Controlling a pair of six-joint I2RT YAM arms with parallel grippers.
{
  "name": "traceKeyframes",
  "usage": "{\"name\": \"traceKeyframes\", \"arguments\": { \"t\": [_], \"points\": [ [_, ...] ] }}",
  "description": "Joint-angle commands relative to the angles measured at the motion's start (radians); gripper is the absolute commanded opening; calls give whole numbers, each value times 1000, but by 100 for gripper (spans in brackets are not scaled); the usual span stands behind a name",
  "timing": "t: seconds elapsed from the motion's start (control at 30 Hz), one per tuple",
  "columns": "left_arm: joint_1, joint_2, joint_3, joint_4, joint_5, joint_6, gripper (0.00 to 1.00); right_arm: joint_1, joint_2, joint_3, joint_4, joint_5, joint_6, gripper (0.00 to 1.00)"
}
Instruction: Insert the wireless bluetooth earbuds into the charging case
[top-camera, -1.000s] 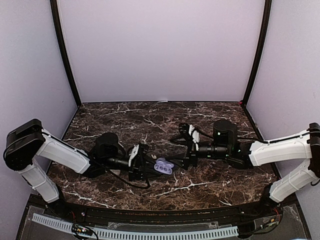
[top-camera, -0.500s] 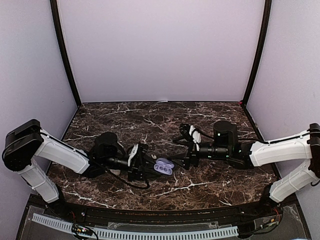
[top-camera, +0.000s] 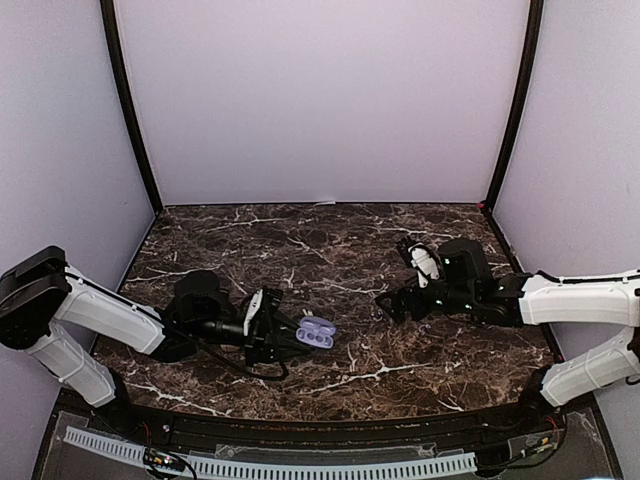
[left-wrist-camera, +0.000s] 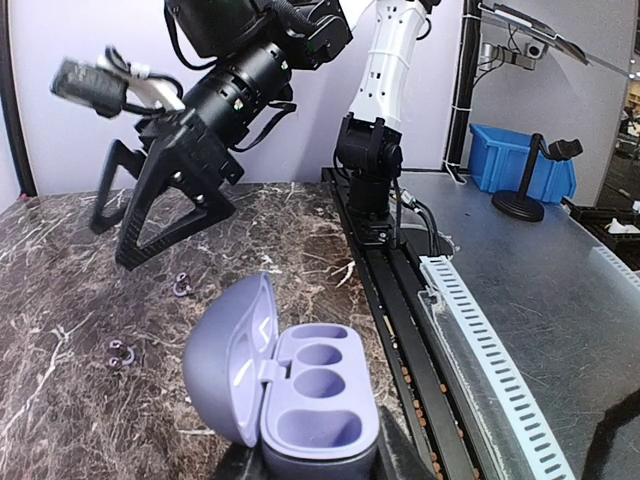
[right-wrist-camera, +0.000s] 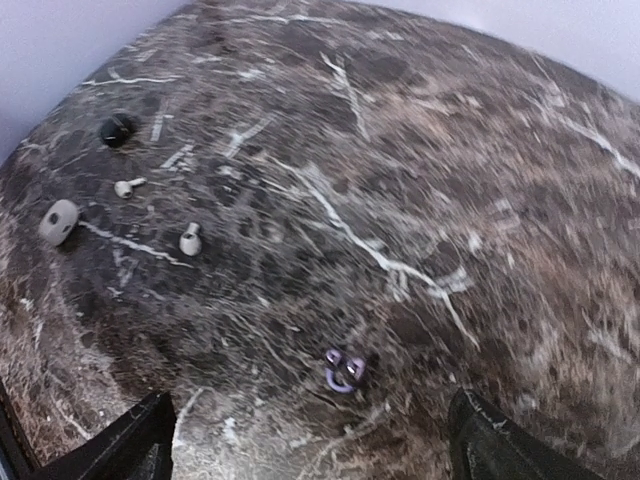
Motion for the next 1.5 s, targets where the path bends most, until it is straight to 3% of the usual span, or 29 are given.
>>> {"name": "traceKeyframes", "arguments": {
  "t": [0.0,0.2,0.27,0.7,1.2,1.4,1.47],
  "points": [
    [19,-51,-23,20,-17,-19,20,-29,43,30,-180,102,150,87],
    [47,-66,-45,24,-15,-23,20,-29,96,10,-135,83,295,43],
    [51,-67,-50,26,-12,-21,20,-29,137,26,-132,103,342,34],
    [78,-94,-92,24,18,-10,19,-19,399,160,-130,130,402,22],
    [101,-123,-107,0,27,3,19,-17,450,189,-148,181,349,13],
    [103,-138,-104,-29,27,11,19,-18,518,234,-131,138,283,0],
    [105,-146,-99,-51,25,20,19,-17,541,255,-122,114,267,0]
  ]
}}
